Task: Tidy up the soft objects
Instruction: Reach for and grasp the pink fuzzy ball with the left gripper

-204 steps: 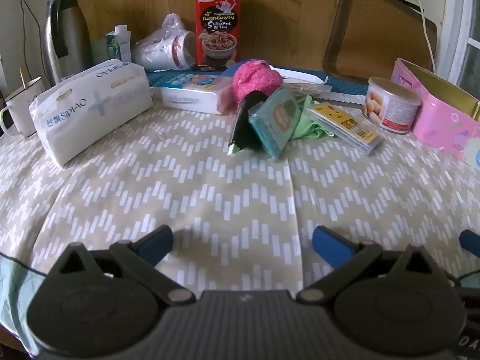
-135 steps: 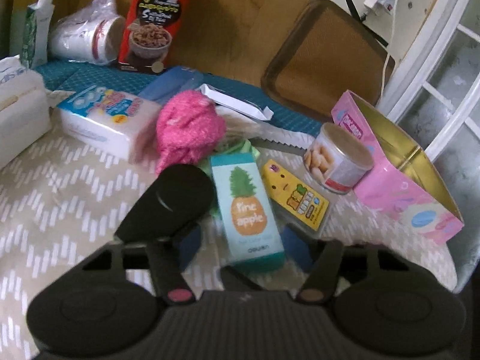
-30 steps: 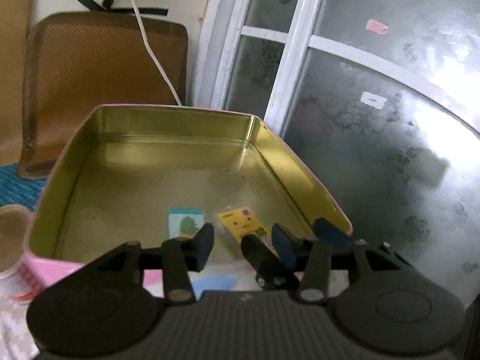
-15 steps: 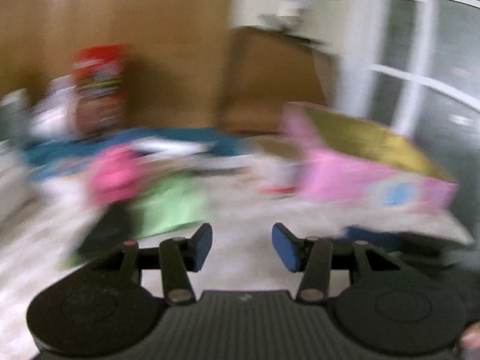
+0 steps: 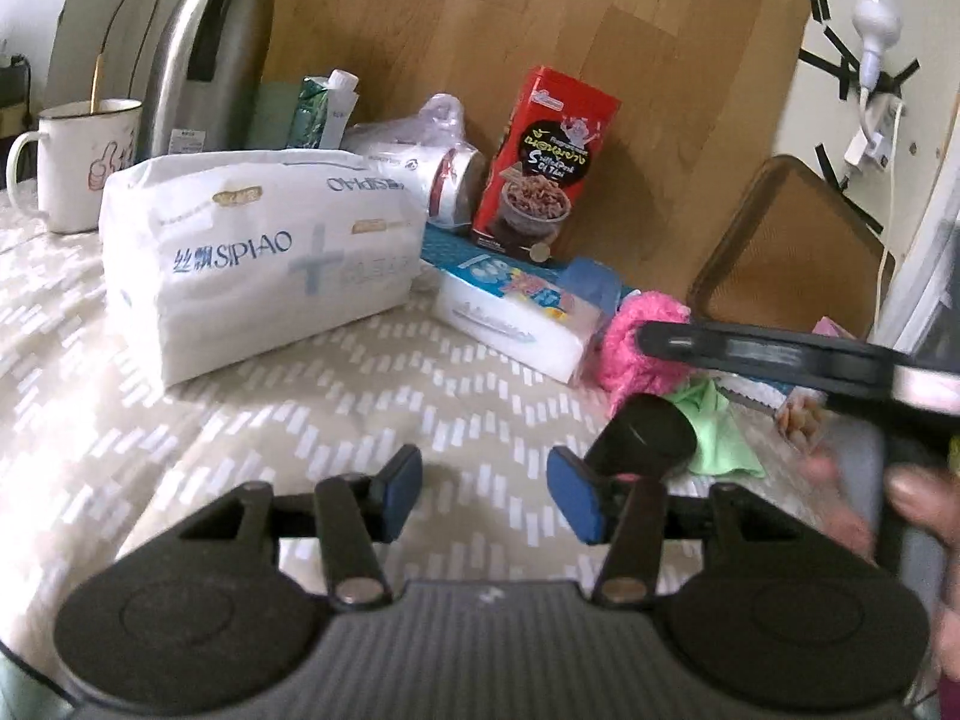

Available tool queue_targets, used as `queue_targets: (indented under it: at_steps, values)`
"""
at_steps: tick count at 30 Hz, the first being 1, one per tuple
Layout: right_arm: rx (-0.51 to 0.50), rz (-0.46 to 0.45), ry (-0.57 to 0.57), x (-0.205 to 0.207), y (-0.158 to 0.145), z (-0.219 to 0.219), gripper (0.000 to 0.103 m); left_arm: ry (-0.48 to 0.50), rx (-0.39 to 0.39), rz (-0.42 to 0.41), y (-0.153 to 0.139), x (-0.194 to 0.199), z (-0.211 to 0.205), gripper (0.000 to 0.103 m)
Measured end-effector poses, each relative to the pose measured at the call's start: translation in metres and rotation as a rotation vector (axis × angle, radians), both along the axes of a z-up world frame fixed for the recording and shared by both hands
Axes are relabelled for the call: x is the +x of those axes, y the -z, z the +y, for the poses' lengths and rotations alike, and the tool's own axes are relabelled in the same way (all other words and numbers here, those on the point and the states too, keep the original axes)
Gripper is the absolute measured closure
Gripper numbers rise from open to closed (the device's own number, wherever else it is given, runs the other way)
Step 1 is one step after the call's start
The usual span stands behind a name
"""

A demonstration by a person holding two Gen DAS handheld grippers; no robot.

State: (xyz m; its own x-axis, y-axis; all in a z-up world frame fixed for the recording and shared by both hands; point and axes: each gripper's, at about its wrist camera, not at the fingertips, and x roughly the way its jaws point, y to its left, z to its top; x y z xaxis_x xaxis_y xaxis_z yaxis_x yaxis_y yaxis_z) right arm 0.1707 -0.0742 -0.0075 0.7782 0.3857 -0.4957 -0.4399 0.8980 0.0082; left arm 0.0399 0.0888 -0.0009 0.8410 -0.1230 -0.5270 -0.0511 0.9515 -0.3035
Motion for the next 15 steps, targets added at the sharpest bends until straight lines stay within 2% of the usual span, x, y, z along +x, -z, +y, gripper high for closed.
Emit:
queue_targets:
  at_steps: [1,2,4,6,8,9,11,12,14,15]
  values:
    - [-0.028,0.007,0.004,0.004,0.003,0.004,0.052,0.004,0.001,-0.001,-0.001,0.001,-0.001,0.055]
    - [-0.028,-0.004,0.005,0.003,0.002,0.004,0.055,0.005,-0.005,-0.004,0.001,-0.004,0.002,0.055]
    - [0.034,-0.047,0.006,-0.013,-0.01,-0.008,0.056,0.012,-0.035,-0.01,0.002,-0.005,0.006,0.055]
    - [0.11,-0.129,0.016,-0.043,-0.026,-0.031,0.056,0.013,-0.065,-0.015,0.004,-0.008,0.01,0.055]
    - [0.138,-0.2,0.033,-0.079,-0.034,-0.055,0.055,0.012,-0.07,-0.015,0.004,-0.006,0.011,0.055]
    - [0.135,-0.206,0.033,-0.093,-0.032,-0.064,0.055,0.009,-0.066,-0.013,0.003,-0.006,0.01,0.055]
    - [0.141,-0.162,0.027,-0.123,-0.021,-0.084,0.055,0.002,-0.069,-0.011,0.001,-0.006,0.007,0.05]
    - [0.143,-0.135,0.021,-0.133,-0.014,-0.091,0.055,0.012,-0.095,-0.009,-0.001,-0.006,0.004,0.05]
    - [0.14,-0.096,0.016,-0.151,0.003,-0.102,0.054,0.079,-0.156,-0.014,-0.006,-0.008,-0.008,0.05]
    - [0.138,-0.079,0.017,-0.156,0.01,-0.105,0.053,0.121,-0.161,-0.016,-0.009,-0.009,-0.019,0.05]
